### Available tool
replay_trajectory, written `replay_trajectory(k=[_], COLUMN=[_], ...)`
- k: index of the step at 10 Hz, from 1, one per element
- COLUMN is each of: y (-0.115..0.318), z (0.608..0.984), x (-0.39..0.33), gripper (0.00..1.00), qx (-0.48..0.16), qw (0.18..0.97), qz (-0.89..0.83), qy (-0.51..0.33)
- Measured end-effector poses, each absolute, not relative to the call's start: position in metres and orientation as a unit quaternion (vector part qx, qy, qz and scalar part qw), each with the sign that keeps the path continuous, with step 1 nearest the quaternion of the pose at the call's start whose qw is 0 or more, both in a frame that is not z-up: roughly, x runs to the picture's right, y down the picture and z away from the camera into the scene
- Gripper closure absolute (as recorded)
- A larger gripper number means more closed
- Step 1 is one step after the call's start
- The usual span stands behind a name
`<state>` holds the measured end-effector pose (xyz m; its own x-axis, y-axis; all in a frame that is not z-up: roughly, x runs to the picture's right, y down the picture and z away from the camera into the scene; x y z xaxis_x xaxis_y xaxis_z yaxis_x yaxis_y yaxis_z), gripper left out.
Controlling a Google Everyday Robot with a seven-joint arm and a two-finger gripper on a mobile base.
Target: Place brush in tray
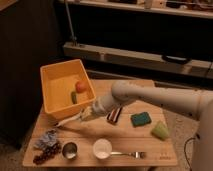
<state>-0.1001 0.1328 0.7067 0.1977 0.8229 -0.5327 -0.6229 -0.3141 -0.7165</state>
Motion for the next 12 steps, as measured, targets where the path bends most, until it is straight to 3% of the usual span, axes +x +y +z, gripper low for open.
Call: replay_trajectory(k=[3,5,12], y=[0.104,0.082,-0.061], z=[0.656,0.642,0.545], x=[-0.109,-0.139,-0.257], gripper=[1.0,1.0,1.0], qx=[-0.52,-0.53,-0.534], qw=[0.596,0.601,0.611], qz=[0.592,0.572,0.54], qy=[-0.153,-0.175,-0.223])
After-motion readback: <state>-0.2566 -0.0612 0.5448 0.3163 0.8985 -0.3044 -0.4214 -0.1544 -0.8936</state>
